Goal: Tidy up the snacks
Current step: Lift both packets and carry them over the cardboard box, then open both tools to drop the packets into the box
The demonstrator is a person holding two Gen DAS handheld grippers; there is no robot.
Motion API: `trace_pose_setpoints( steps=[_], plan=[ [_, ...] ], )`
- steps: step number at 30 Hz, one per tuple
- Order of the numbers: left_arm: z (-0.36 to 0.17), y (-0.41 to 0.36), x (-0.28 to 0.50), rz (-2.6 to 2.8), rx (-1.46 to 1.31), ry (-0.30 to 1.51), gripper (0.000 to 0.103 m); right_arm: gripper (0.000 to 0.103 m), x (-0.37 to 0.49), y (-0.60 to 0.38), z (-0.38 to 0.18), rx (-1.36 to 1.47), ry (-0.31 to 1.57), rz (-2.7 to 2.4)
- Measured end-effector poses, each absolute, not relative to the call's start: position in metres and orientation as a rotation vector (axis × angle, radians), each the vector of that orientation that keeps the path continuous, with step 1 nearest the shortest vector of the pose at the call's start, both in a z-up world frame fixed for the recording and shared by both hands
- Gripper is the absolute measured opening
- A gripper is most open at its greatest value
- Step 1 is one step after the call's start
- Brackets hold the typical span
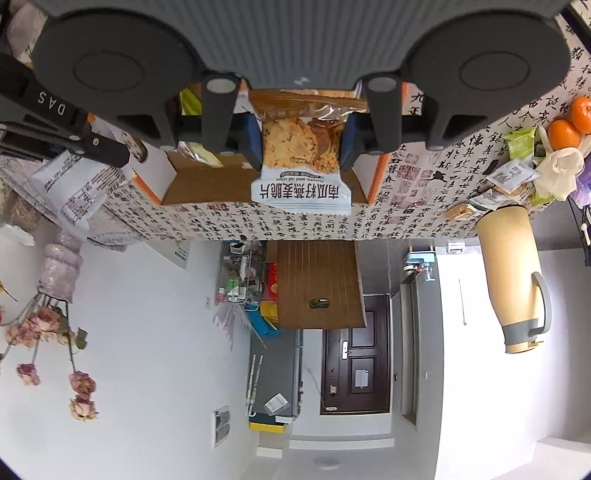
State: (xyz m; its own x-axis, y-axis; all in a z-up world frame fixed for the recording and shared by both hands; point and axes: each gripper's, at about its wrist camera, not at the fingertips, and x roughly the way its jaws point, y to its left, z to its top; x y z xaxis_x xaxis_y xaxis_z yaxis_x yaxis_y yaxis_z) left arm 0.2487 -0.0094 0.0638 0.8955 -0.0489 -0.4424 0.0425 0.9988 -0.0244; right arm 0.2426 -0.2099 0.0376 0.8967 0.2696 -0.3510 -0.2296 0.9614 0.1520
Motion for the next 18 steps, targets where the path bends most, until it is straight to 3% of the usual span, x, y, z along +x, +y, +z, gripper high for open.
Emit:
trace_pose_setpoints(
  steps=[18],
  plan=[
    [0.021, 0.006, 0.301, 0.001, -0.069, 0.501, 0.042, 0.014, 0.299, -0.193, -0.007, 0.086, 0.457, 0.253]
  ],
)
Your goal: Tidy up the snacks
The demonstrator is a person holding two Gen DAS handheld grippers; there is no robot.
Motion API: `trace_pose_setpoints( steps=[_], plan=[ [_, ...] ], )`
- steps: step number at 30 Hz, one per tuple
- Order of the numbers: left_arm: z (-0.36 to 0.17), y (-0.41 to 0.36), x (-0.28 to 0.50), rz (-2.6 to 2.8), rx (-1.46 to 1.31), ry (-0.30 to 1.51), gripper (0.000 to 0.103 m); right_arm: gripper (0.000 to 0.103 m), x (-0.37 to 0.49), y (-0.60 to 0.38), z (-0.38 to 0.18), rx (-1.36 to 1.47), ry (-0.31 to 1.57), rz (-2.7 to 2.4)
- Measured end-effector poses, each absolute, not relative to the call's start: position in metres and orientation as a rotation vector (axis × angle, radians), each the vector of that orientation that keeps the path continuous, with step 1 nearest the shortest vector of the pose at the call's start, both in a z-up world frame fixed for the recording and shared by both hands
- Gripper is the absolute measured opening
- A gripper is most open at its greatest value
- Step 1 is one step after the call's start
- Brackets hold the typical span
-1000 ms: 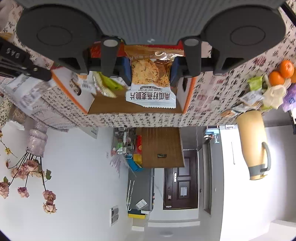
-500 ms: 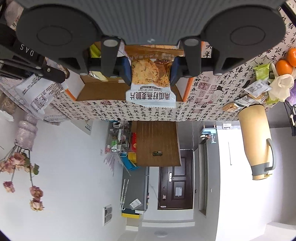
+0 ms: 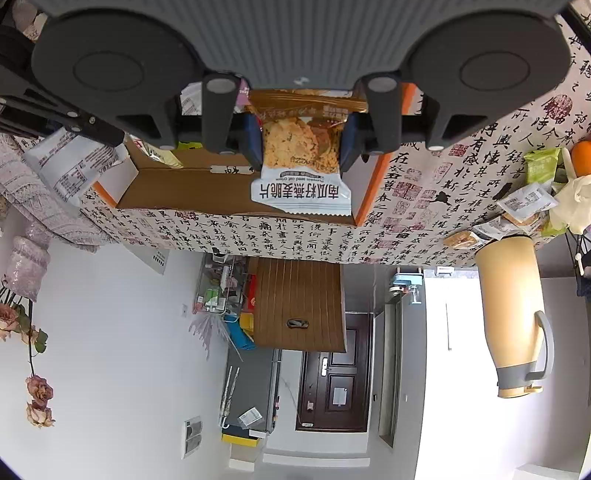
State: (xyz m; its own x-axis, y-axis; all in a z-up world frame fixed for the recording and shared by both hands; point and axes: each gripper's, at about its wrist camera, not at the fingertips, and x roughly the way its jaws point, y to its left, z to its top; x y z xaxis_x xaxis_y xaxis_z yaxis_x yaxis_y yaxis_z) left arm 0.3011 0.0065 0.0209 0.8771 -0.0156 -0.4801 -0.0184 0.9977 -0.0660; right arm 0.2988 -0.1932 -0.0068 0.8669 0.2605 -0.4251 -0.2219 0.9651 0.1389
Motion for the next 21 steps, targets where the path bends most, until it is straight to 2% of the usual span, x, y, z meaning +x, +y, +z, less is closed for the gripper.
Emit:
trace_pose_setpoints(
  steps=[3, 5, 7, 9, 11, 12, 13, 14, 15, 17, 20, 21],
  plan=[
    [0.019, 0.005, 0.299, -0.009, -0.064, 0.499, 0.043, 0.014, 0.299, -0.193, -0.01, 0.084, 0.468, 0.249],
    [0.02, 0.004, 0.296, -0.007, -0.064, 0.489, 0.047, 0.016, 0.299, -0.194, -0.012, 0.086, 0.471, 0.247],
    [0.022, 0.004, 0.293, -0.007, -0.066, 0.47, 0.065, 0.017, 0.297, -0.195, -0.011, 0.089, 0.464, 0.245],
    [0.024, 0.004, 0.289, 0.007, -0.067, 0.447, 0.08, 0.023, 0.296, -0.198, -0.009, 0.097, 0.46, 0.241],
    [0.026, 0.004, 0.286, 0.008, -0.068, 0.43, 0.081, 0.041, 0.295, -0.2, -0.009, 0.102, 0.454, 0.235],
    [0.027, 0.005, 0.286, 0.004, -0.071, 0.428, 0.084, 0.043, 0.295, -0.201, -0.008, 0.102, 0.452, 0.232],
    [0.027, 0.004, 0.285, 0.008, -0.072, 0.426, 0.094, 0.049, 0.294, -0.201, -0.008, 0.105, 0.448, 0.233],
    [0.028, 0.004, 0.284, 0.016, -0.072, 0.422, 0.1, 0.06, 0.294, -0.202, -0.007, 0.106, 0.446, 0.231],
    [0.029, 0.004, 0.282, 0.025, -0.076, 0.409, 0.103, 0.067, 0.293, -0.202, -0.007, 0.106, 0.441, 0.227],
    [0.031, 0.005, 0.281, 0.024, -0.084, 0.404, 0.103, 0.089, 0.291, -0.202, -0.006, 0.104, 0.432, 0.224],
    [0.03, 0.007, 0.282, 0.03, -0.088, 0.41, 0.103, 0.103, 0.29, -0.204, -0.004, 0.108, 0.419, 0.215],
    [0.029, 0.007, 0.283, 0.032, -0.089, 0.414, 0.103, 0.103, 0.29, -0.204, -0.004, 0.111, 0.417, 0.211]
  ],
)
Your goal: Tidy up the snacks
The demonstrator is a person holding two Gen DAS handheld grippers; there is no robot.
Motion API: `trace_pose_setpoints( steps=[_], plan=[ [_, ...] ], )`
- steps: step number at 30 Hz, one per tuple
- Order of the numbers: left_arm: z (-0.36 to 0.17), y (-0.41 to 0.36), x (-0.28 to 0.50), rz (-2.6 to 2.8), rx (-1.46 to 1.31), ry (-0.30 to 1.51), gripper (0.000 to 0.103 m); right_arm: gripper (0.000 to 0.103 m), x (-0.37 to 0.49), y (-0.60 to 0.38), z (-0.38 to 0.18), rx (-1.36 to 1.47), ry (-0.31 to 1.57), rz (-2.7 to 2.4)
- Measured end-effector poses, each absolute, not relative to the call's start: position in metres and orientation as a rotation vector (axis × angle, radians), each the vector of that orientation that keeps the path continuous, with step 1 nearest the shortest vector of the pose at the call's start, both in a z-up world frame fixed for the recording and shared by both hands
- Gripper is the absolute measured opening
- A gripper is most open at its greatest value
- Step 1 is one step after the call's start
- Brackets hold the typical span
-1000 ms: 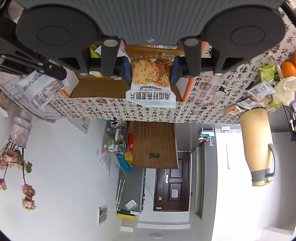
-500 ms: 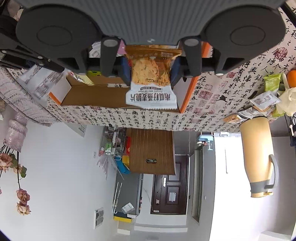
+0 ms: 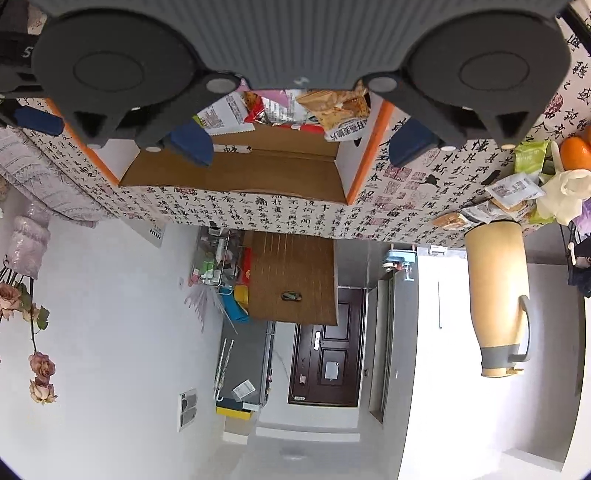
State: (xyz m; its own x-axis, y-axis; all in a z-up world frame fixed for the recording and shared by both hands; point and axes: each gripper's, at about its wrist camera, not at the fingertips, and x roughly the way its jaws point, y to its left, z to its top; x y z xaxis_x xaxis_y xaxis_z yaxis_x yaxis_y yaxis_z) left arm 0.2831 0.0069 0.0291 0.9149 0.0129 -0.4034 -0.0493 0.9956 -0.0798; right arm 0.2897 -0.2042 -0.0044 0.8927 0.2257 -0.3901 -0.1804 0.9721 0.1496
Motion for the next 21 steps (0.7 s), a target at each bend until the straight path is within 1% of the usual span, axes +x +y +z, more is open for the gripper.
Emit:
trace_pose_setpoints(
  steps=[12, 21],
  plan=[
    [0.032, 0.006, 0.28, 0.034, -0.091, 0.409, 0.103, 0.103, 0.289, -0.204, -0.003, 0.109, 0.412, 0.203],
    [0.052, 0.001, 0.26, 0.042, -0.077, 0.371, 0.103, 0.103, 0.266, -0.208, 0.021, 0.105, 0.361, 0.191]
  ],
)
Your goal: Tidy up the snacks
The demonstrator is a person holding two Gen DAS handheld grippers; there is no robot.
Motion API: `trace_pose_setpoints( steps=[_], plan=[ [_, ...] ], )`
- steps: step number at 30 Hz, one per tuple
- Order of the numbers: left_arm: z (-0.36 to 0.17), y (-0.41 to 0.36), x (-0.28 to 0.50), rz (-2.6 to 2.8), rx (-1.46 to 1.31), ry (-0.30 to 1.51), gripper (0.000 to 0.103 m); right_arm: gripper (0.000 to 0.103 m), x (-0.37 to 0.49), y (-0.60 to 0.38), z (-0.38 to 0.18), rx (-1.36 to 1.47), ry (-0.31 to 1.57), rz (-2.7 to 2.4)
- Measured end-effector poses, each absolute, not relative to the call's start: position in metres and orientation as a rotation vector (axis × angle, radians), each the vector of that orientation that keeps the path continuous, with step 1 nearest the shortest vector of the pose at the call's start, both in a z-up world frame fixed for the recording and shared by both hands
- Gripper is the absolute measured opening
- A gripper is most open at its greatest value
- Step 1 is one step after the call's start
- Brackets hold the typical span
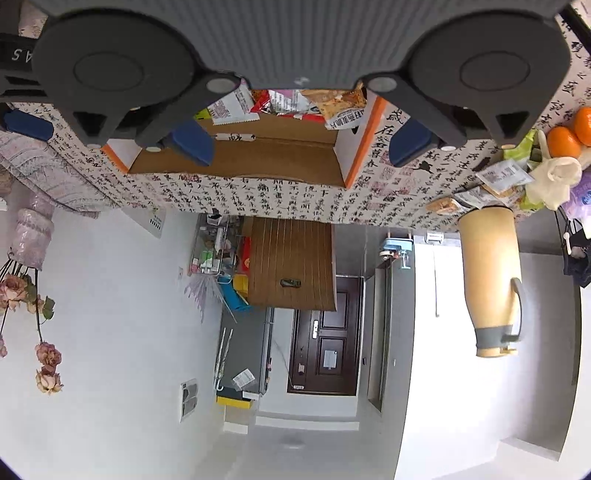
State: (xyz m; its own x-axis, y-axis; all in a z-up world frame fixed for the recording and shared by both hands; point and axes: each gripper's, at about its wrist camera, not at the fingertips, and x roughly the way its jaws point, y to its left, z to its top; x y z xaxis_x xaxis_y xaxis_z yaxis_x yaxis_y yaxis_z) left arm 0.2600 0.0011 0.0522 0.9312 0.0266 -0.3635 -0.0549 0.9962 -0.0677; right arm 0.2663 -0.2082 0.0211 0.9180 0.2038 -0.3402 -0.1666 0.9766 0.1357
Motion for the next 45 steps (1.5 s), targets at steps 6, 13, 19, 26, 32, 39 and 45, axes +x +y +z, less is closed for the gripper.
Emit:
trace_pose_setpoints(
  steps=[6, 13, 19, 26, 32, 39, 45],
  plan=[
    [0.061, -0.001, 0.233, 0.038, -0.078, 0.366, 0.103, 0.103, 0.242, -0.214, 0.029, 0.108, 0.359, 0.185],
    [0.064, -0.004, 0.199, 0.027, -0.072, 0.369, 0.103, 0.103, 0.205, -0.218, 0.034, 0.101, 0.355, 0.191],
    [0.058, -0.003, 0.176, 0.025, -0.082, 0.392, 0.103, 0.103, 0.175, -0.225, 0.029, 0.105, 0.368, 0.192],
    [0.04, 0.0, 0.159, 0.025, -0.091, 0.445, 0.103, 0.103, 0.152, -0.233, 0.013, 0.115, 0.405, 0.193],
    [0.021, 0.0, 0.147, 0.022, -0.094, 0.502, 0.103, 0.103, 0.136, -0.239, -0.002, 0.124, 0.436, 0.193],
    [0.001, 0.001, 0.134, 0.002, -0.09, 0.565, 0.103, 0.103, 0.118, -0.249, -0.022, 0.141, 0.477, 0.186],
    [-0.016, -0.007, 0.128, -0.028, -0.074, 0.632, 0.103, 0.103, 0.107, -0.256, -0.037, 0.148, 0.507, 0.178]
  ],
)
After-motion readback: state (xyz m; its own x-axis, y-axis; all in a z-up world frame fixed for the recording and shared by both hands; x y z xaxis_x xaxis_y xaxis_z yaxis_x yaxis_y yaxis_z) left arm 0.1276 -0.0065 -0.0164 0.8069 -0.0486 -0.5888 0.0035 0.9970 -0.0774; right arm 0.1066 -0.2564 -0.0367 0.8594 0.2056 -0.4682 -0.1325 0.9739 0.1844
